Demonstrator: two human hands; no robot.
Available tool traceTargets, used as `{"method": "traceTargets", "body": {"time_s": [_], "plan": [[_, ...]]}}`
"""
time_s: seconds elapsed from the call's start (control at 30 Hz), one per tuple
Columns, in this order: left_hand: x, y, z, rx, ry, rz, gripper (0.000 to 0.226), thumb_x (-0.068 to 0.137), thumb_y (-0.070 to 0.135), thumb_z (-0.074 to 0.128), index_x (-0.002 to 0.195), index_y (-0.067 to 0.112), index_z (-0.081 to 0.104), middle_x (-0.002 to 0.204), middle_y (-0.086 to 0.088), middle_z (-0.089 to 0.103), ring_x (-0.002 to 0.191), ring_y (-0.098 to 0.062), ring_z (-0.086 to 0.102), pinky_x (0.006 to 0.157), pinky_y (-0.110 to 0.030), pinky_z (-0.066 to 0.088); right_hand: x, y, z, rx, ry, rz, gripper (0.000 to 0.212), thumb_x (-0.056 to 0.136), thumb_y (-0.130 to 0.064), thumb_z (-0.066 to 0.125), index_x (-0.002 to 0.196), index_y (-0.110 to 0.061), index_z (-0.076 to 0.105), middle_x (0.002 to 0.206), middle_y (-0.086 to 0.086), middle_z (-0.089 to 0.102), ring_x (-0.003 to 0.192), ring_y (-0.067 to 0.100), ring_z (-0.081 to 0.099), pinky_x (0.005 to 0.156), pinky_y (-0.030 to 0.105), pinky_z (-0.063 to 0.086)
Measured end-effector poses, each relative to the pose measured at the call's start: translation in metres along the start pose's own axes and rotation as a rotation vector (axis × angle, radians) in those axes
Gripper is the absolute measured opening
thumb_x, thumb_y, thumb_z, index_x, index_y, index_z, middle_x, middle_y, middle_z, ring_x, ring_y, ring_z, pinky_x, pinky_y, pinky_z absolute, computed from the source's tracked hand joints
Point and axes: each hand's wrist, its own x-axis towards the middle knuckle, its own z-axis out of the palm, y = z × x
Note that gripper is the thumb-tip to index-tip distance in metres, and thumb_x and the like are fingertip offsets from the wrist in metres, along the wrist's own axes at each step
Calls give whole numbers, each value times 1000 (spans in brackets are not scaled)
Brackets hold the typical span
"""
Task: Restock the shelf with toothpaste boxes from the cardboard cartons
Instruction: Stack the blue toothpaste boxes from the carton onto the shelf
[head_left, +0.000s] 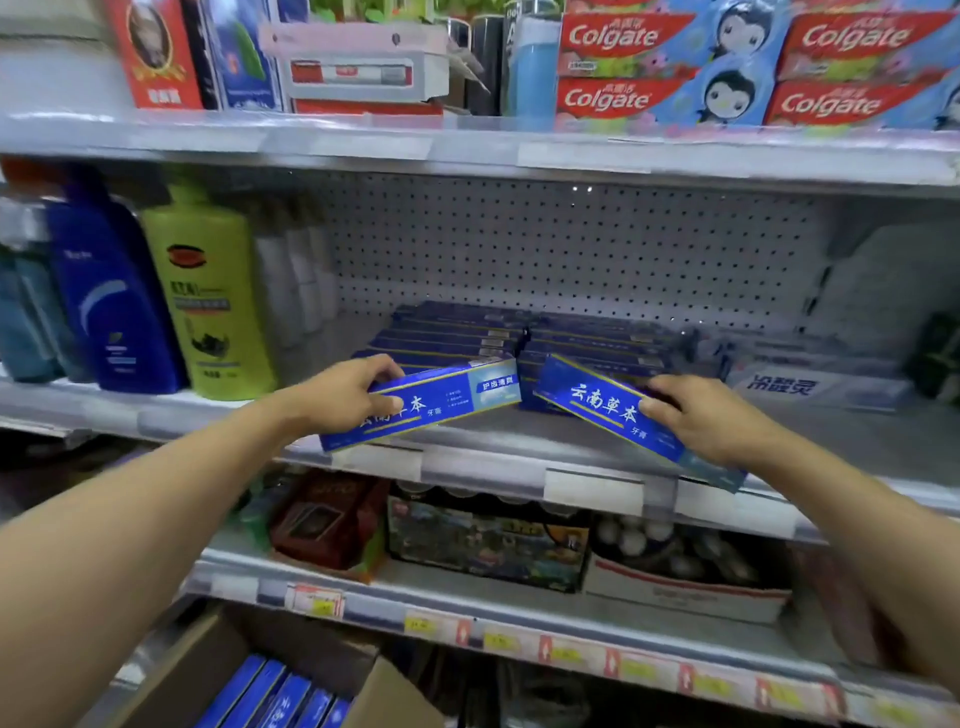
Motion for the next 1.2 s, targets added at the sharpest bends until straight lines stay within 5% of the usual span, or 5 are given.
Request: {"method": "traceTargets", "body": {"time_s": [0.3,0.53,0.73,0.93,1.2], "plan": [[64,-32,-1,189,-155,44,42,92,25,59,132,20,47,133,-1,50,114,-17,49,100,-29,37,43,2,28,-128,-96,-31,41,97,-29,45,138,-21,44,141,4,46,126,26,43,103,33,35],[75,-43,11,189,62,149,47,81,13,70,124,11,53,118,-7,49,106,-18,46,84,-18,32,45,1,39,-222,82,-93,43,89,-17,60,131,-14,54,124,9,46,121,30,38,102,40,36],[71,-36,14,218,130,152,44,77,12,72,117,13,54,116,-4,47,106,-21,47,84,-24,38,40,-13,35,-235,4,-58,69,85,-33,65,144,-19,32,136,6,30,128,25,27,105,37,33],[51,-19,18,336,171,-9,60,83,32,66,137,23,39,139,-6,38,125,-27,37,97,-41,42,27,-37,33,-149,-52,-150,72,84,-39,64,144,-24,28,142,0,25,133,24,23,107,40,32],[-28,-2,10,322,245,-159,63,83,35,67,137,19,39,133,-10,37,126,-30,30,102,-44,36,-5,-74,39,-100,-109,-362,71,86,-39,61,145,-21,26,140,0,24,129,21,20,108,39,27]]}}
